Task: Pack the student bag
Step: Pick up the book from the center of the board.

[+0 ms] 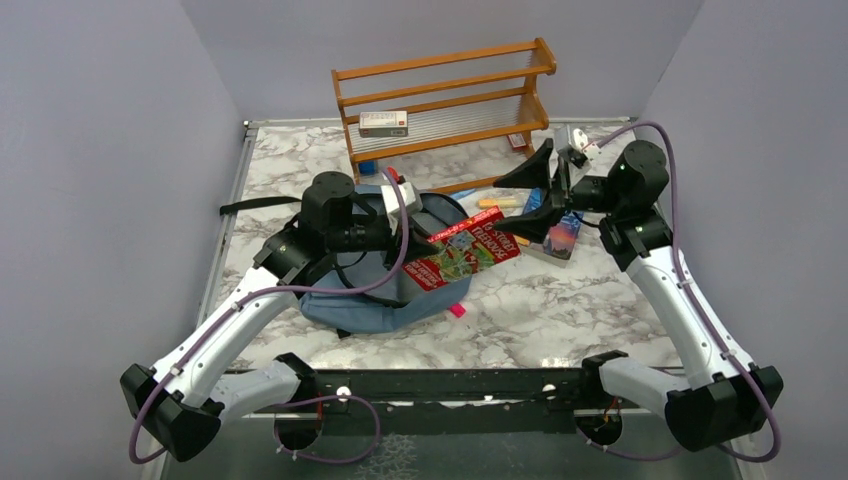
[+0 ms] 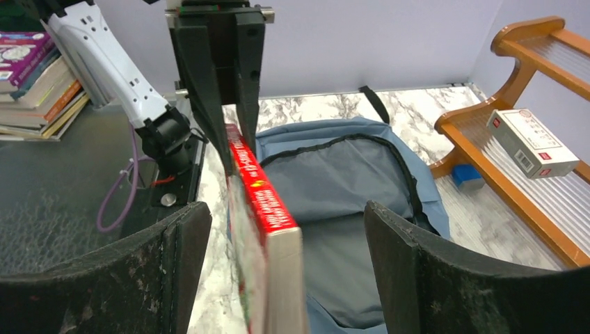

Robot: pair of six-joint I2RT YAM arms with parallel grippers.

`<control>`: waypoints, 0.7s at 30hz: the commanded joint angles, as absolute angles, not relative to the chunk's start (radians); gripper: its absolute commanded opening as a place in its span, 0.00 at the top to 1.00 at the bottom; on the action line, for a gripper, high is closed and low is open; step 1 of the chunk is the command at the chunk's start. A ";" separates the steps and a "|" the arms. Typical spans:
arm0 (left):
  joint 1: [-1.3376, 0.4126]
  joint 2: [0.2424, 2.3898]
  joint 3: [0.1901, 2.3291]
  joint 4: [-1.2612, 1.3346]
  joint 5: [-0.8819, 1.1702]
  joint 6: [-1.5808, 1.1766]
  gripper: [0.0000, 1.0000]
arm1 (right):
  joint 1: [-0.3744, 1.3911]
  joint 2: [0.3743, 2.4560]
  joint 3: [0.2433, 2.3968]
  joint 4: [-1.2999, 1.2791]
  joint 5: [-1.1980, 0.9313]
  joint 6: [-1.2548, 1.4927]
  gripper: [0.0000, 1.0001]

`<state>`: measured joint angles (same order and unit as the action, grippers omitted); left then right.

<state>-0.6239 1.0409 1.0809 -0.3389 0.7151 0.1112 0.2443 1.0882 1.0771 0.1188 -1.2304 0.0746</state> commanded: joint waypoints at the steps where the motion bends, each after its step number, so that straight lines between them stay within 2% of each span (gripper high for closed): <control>1: -0.629 1.008 1.088 -0.309 0.828 0.133 1.00 | 0.263 1.138 1.133 0.006 -1.290 -0.049 0.14; 7: -0.628 1.020 1.115 -0.315 0.805 0.144 1.00 | 0.309 1.194 1.169 -0.232 -1.293 -0.175 0.18; 11: -0.628 1.024 1.121 -0.316 0.791 0.174 1.00 | 0.332 1.188 1.123 -0.260 -1.269 -0.184 0.22; 18: -0.627 1.049 1.152 -0.328 0.762 0.214 1.00 | 0.340 1.172 1.093 -0.333 -1.199 -0.232 0.41; 21: -0.627 1.061 1.174 -0.331 0.756 0.220 1.00 | 0.345 1.184 1.099 -0.354 -1.182 -0.248 0.45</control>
